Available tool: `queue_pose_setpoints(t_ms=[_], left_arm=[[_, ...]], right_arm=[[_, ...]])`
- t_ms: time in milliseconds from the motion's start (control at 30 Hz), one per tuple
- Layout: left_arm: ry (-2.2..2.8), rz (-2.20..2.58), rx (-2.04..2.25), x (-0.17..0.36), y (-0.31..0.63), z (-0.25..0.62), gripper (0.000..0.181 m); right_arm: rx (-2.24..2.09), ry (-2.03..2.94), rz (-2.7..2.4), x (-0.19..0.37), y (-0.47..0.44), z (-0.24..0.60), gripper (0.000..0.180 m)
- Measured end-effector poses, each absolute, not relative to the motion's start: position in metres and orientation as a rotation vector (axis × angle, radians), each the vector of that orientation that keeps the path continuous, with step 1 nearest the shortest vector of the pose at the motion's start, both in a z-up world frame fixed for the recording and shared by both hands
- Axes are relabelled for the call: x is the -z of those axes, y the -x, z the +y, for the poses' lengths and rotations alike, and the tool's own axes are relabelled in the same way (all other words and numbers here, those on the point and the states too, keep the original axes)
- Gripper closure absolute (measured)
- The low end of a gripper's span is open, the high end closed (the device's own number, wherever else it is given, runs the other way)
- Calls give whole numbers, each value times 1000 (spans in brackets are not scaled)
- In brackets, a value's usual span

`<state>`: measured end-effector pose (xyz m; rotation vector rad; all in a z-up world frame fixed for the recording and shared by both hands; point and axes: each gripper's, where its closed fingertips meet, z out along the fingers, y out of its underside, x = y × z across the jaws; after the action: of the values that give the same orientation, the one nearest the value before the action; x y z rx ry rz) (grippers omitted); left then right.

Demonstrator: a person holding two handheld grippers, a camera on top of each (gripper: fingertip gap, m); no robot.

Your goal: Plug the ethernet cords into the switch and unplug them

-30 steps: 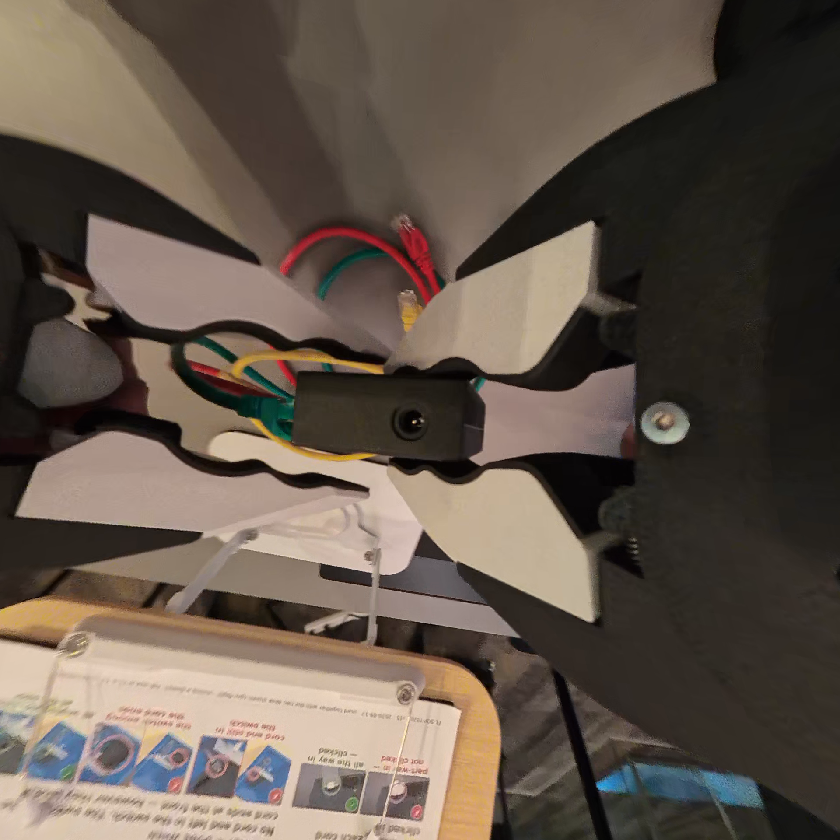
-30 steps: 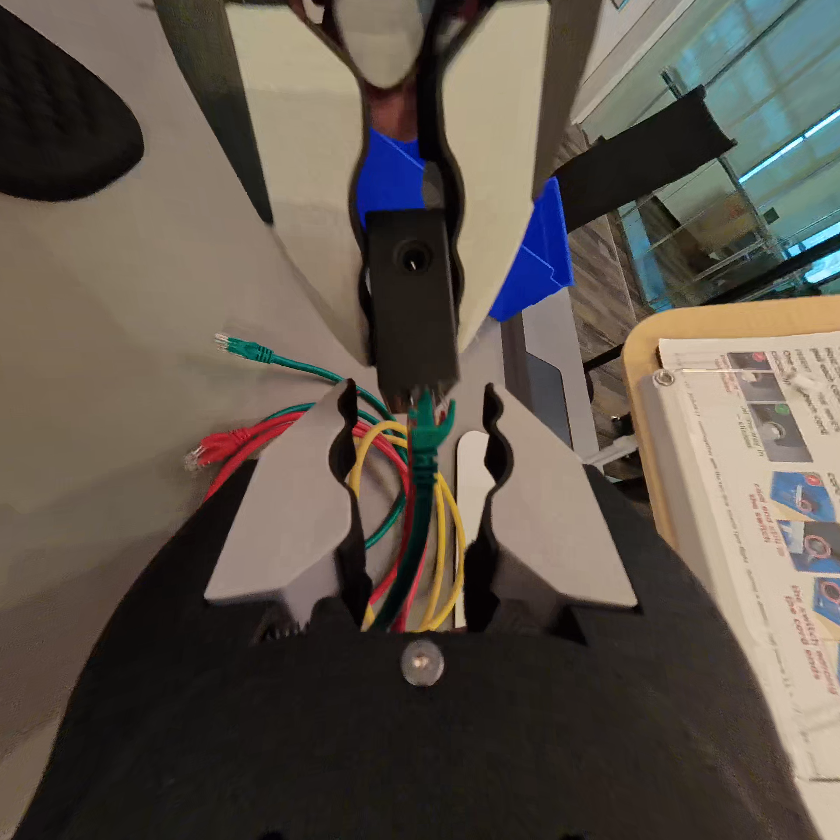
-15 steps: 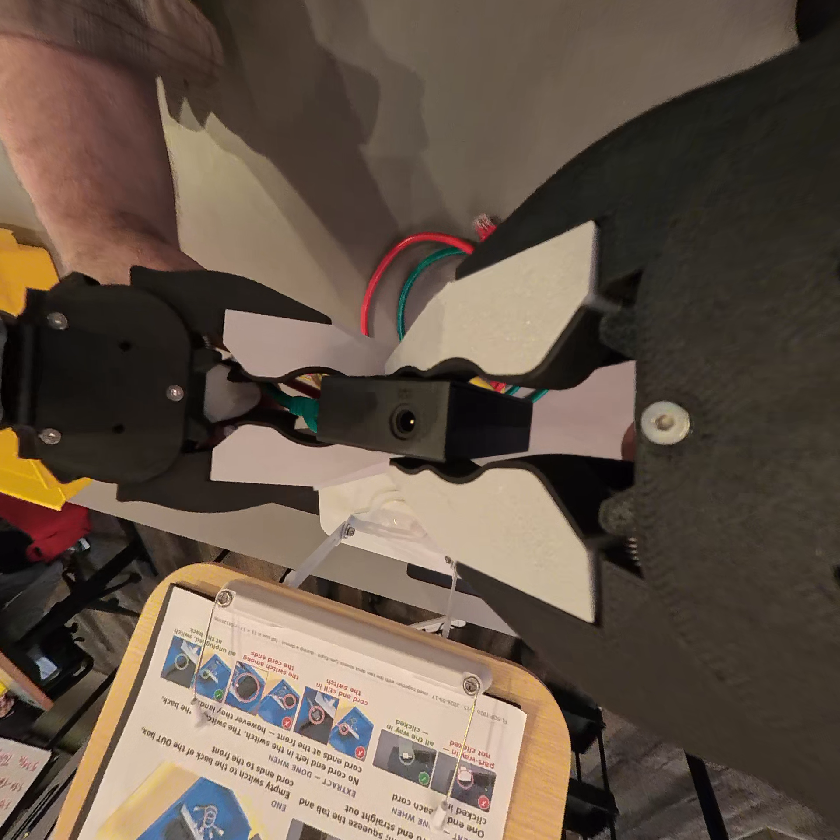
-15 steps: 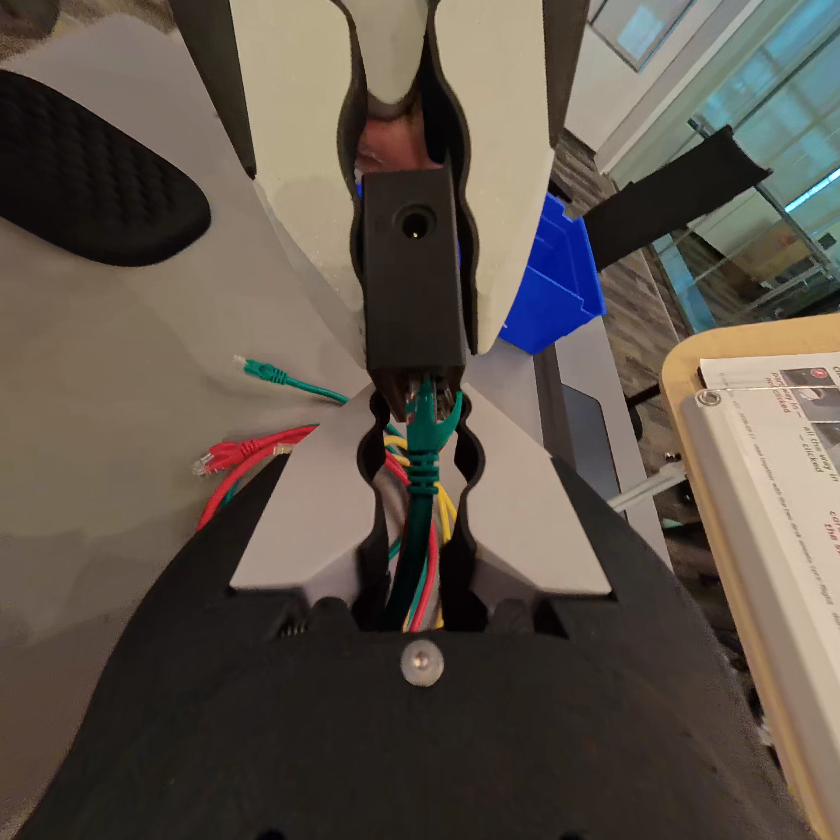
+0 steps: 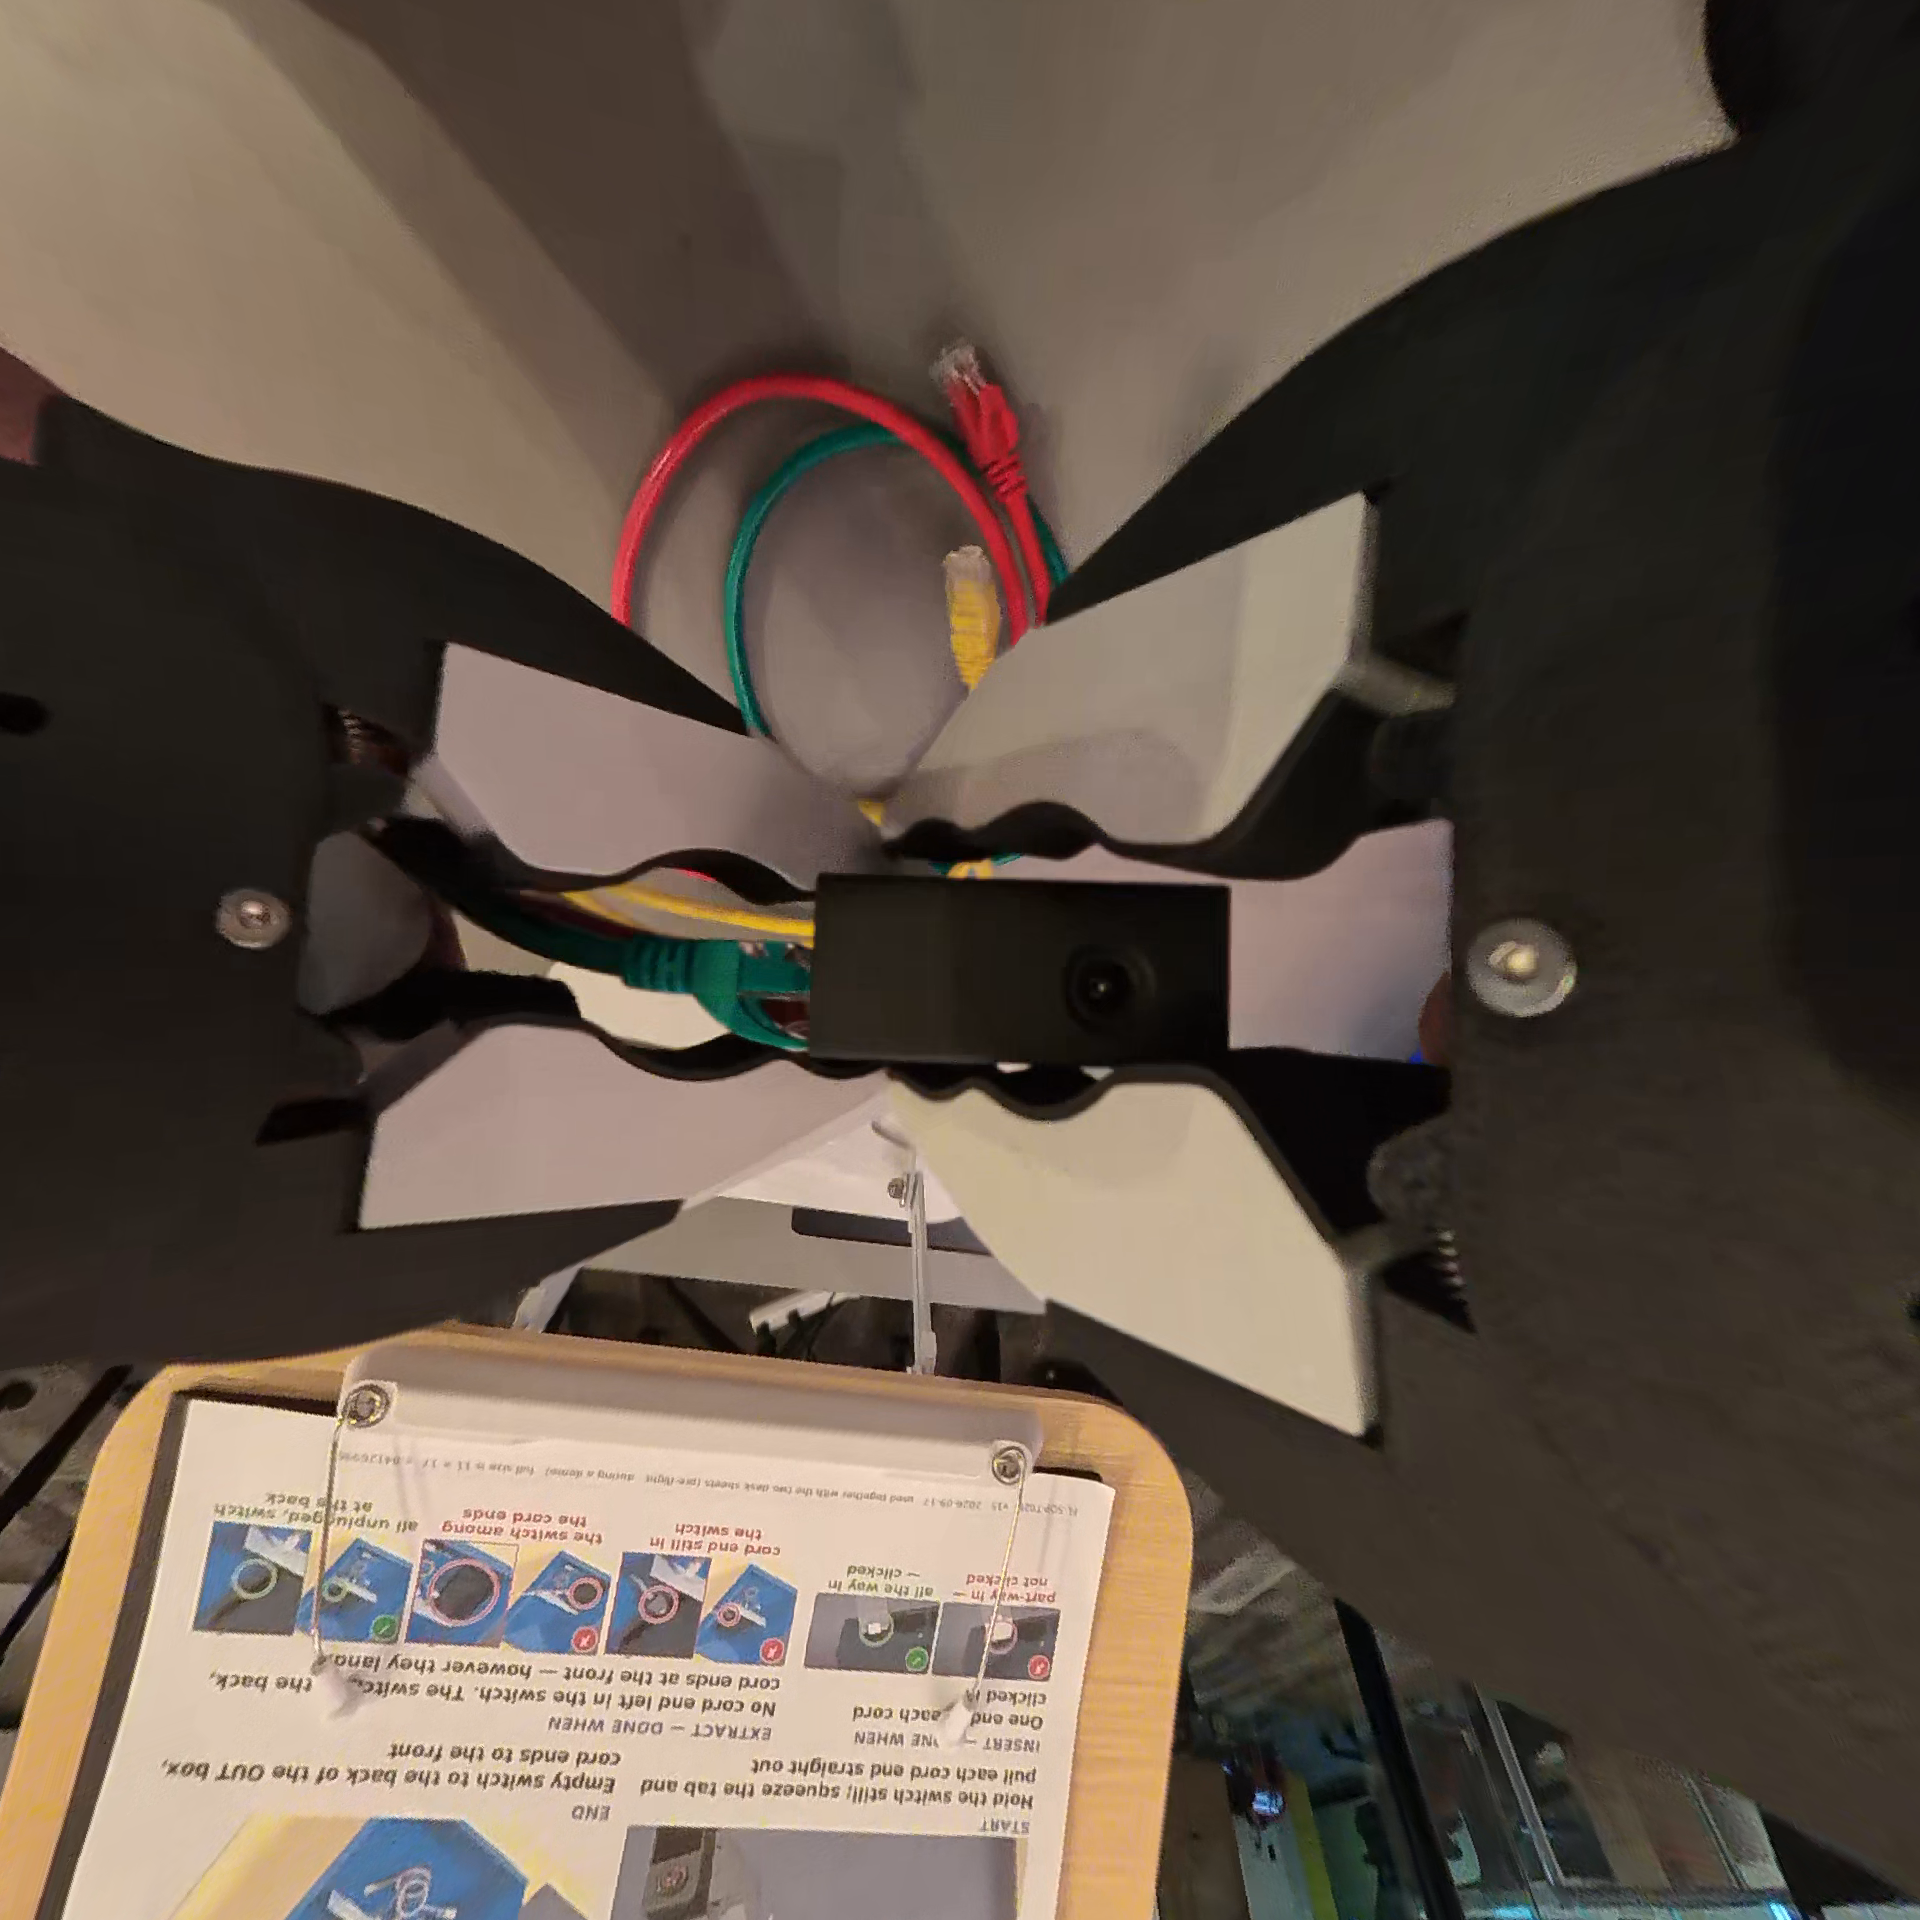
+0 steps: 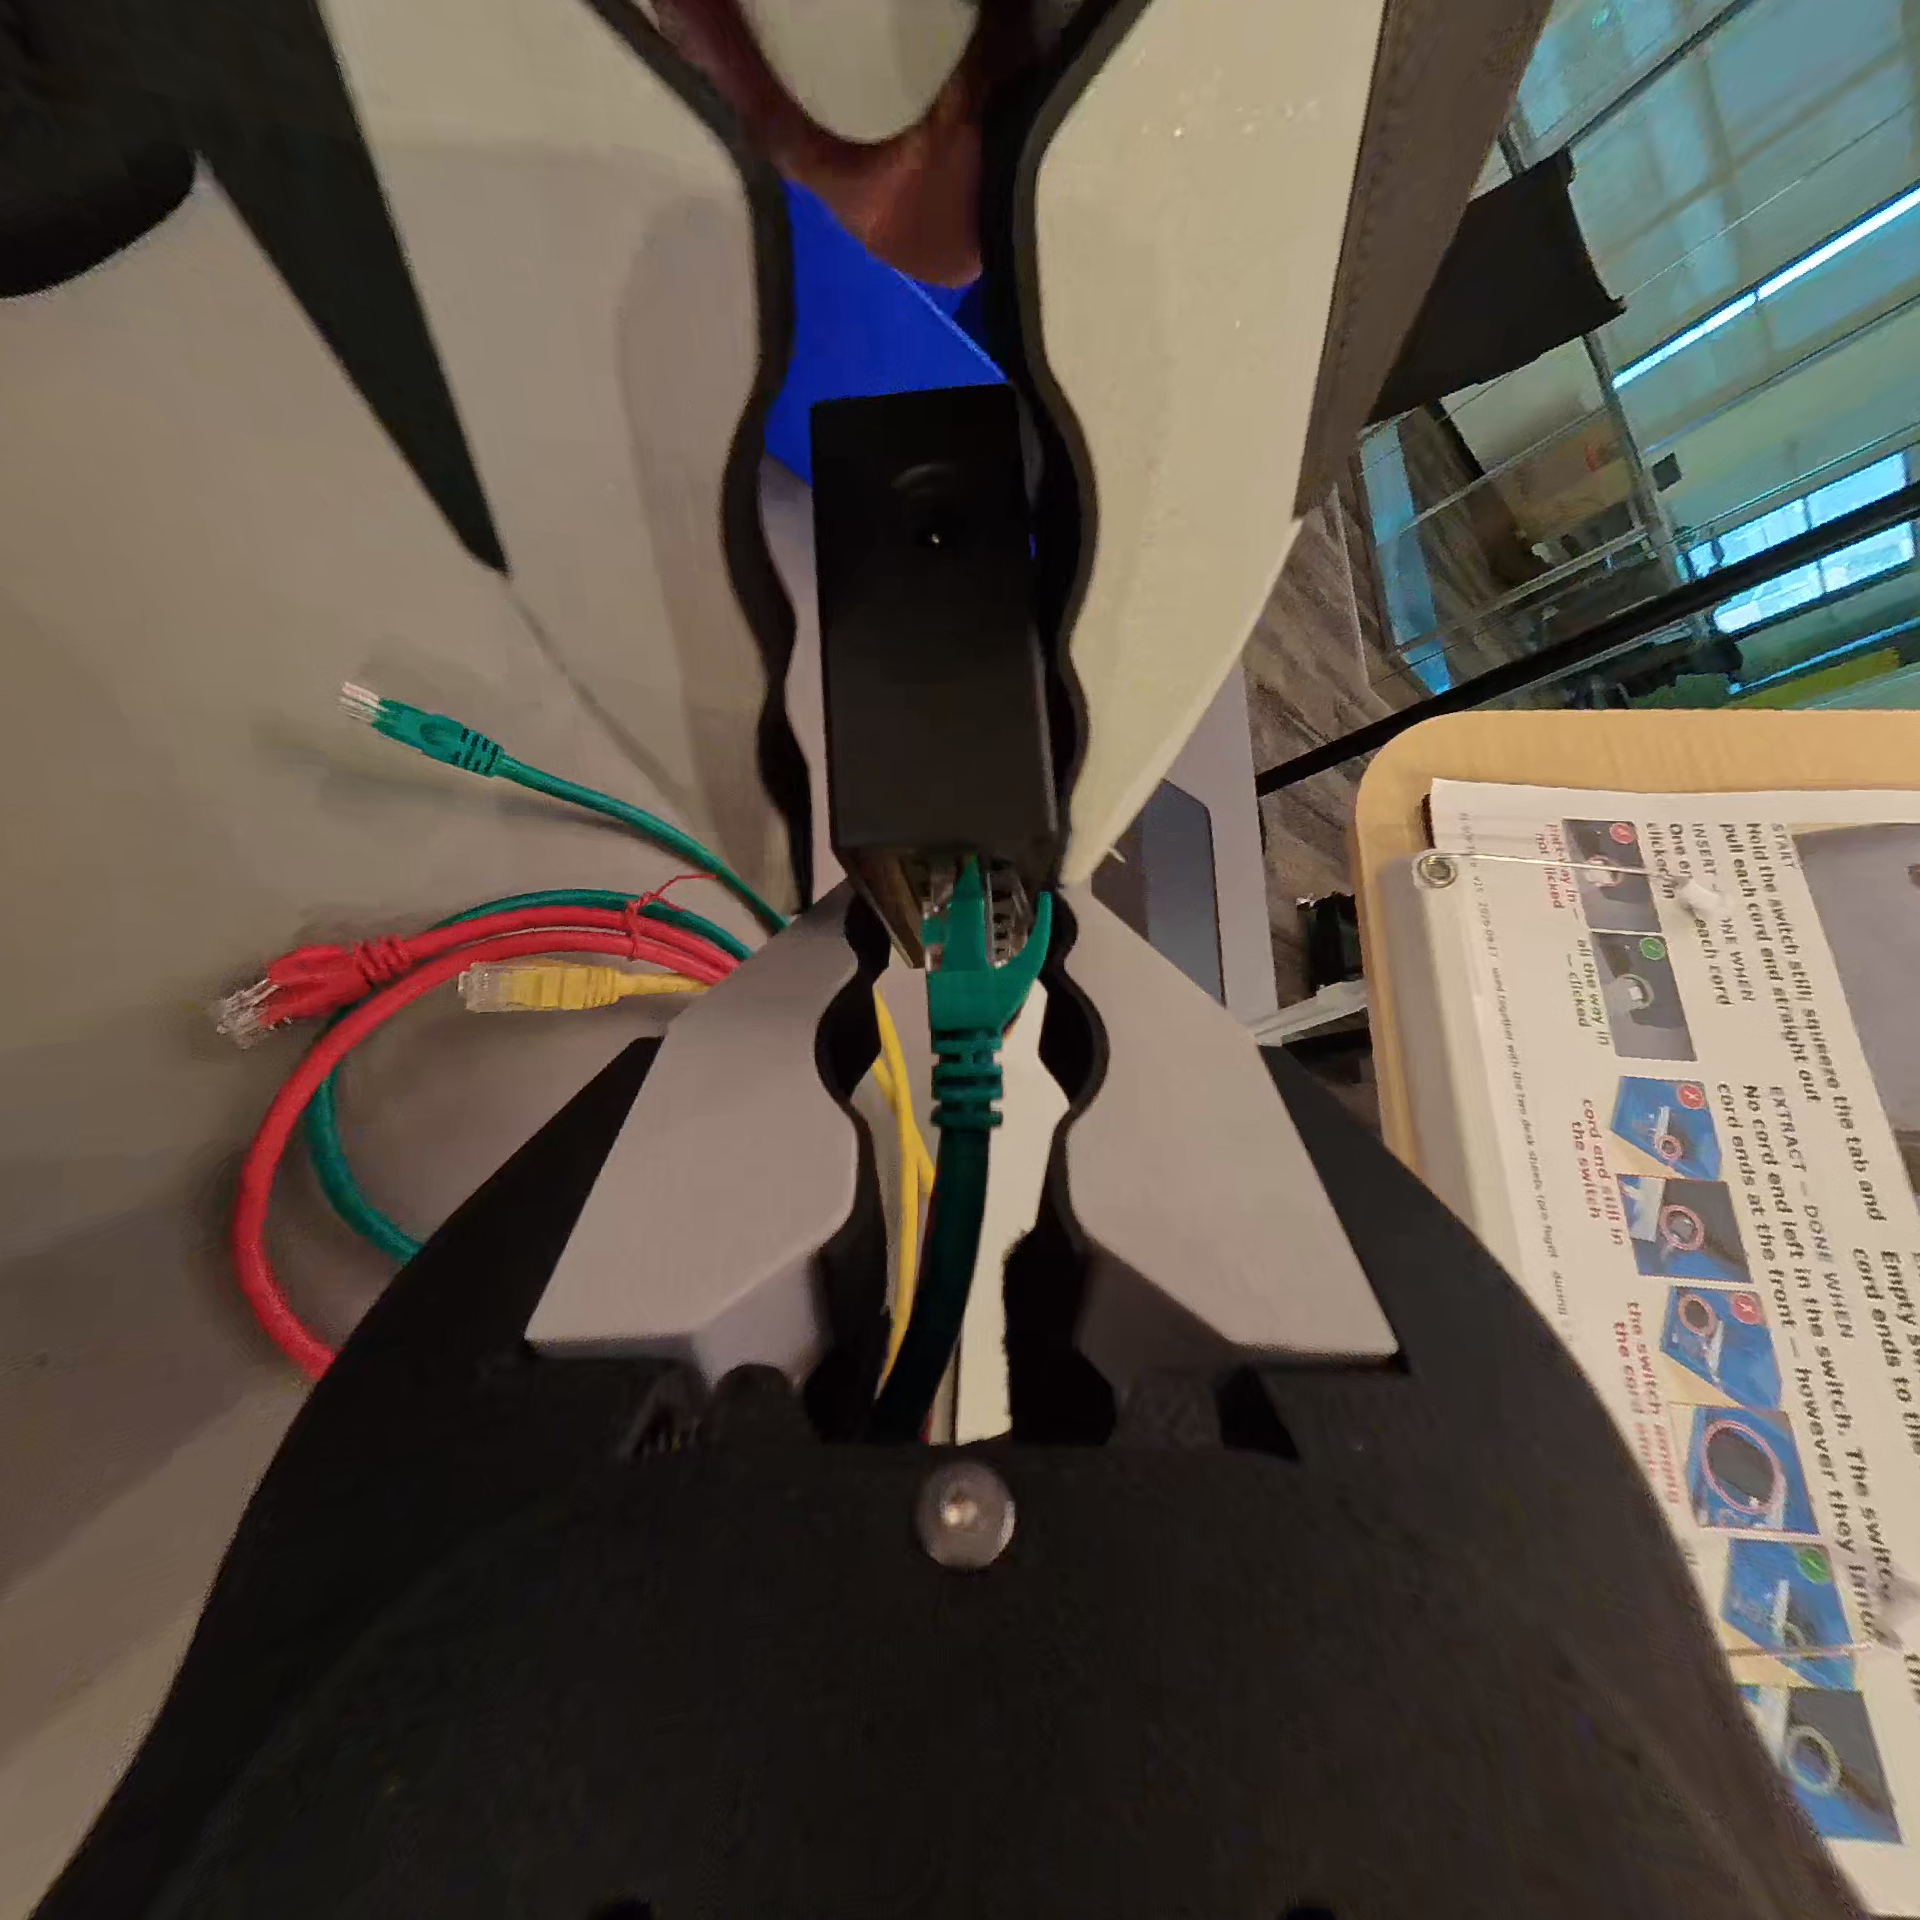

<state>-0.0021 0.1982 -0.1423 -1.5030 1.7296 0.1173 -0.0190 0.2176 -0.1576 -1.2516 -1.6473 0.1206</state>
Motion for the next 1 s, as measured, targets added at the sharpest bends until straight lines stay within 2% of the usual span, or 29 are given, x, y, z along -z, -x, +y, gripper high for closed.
queue_pose_setpoints(t_ms=[200, 267, 333, 433, 500, 533, 733, 800, 900, 1000], left_arm=[[1477, 1694, 25, 125, -1, 192, 151], [1503, 1650, 81, 119, 3, 196, 151], [1509, 1605, 169, 113, 6, 197, 151], [1506, 1541, 238, 104, 11, 200, 151], [1481, 1522, 285, 97, 10, 198, 151], [1474, 1513, 306, 95, 9, 197, 151], [1373, 1532, 406, 80, -8, 179, 151], [1345, 1549, 397, 78, -11, 176, 151], [1317, 1569, 407, 78, -15, 173, 151], [1302, 1591, 430, 81, -18, 171, 151]], right_arm=[[-222, 1186, -1641, 141, 15, 206, 154], [-236, 1167, -1594, 127, 7, 207, 145], [-294, 1146, -1549, 109, -2, 203, 143], [-410, 1159, -1524, 98, -11, 197, 123], [-432, 1221, -1549, 108, -14, 199, 99], [-433, 1262, -1563, 116, -14, 202, 92], [-565, 1360, -1631, 148, -2, 200, 84], [-620, 1354, -1628, 150, 0, 198, 92], [-662, 1289, -1636, 143, 1, 191, 121], [-551, 1247, -1651, 137, 1, 192, 131]])
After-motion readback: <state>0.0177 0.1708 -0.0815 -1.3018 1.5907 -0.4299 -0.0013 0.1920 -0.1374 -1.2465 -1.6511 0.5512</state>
